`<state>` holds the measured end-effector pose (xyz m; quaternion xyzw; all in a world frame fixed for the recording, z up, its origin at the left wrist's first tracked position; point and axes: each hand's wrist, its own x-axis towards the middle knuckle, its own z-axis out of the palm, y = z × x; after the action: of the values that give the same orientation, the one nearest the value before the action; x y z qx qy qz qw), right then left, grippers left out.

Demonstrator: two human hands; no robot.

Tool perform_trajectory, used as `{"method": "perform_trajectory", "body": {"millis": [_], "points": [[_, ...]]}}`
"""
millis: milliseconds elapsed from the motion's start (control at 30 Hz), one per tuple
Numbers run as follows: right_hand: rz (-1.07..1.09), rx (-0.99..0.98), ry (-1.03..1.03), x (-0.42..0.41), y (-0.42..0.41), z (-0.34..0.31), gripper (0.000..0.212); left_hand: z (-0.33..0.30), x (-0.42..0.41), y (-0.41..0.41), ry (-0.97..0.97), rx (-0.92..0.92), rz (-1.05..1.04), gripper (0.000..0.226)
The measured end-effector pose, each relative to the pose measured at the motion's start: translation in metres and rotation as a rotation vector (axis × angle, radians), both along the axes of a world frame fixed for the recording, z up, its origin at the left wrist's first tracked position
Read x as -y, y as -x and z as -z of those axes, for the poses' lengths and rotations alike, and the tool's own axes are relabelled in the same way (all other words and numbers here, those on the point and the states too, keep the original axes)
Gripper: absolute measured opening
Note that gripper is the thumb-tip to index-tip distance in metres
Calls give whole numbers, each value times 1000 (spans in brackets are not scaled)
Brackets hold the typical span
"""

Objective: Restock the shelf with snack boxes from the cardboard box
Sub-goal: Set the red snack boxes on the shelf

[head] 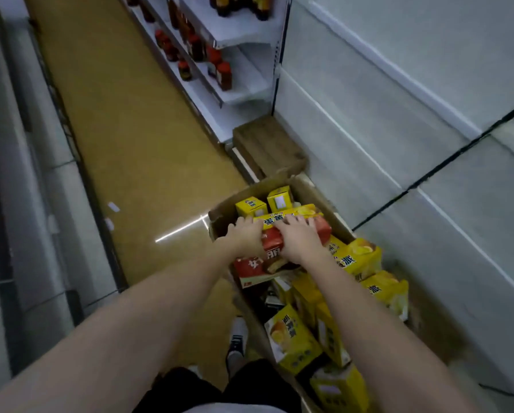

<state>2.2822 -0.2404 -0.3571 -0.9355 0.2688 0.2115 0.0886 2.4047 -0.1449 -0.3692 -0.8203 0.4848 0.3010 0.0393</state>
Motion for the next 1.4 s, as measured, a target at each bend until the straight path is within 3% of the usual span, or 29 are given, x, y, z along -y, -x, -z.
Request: {"method": "perform_trajectory", "body": {"millis": [133, 300, 500, 833, 1000, 1100, 1233, 1400], "points": [[-19, -52, 22, 0, -8, -12, 65, -3, -1, -4, 20, -99, -8, 80], [-66, -100, 32, 1, -11, -30, 86, -24, -17, -2, 125, -93, -45, 63], [-38, -84, -86, -20, -26, -71, 89, -64, -63, -24, 157, -152, -149, 51], [-482, 123, 3, -148, -93, -146, 68, -132, -243, -49, 322, -263, -550, 51], [-601, 231, 47, -206, -116, -185, 46, -173, -319, -37, 460, -110, -692, 62], [-662, 285, 64, -234, -125, -210, 38, -200, -351, -26, 540, 83, -701, 54], [-782, 427, 90, -270, -129, -237, 53, -234, -387, -17, 562, 311, -735, 46], [-911, 665, -12, -304, -130, -272, 52, -279, -428, -4, 590, 475, -823, 44]]}}
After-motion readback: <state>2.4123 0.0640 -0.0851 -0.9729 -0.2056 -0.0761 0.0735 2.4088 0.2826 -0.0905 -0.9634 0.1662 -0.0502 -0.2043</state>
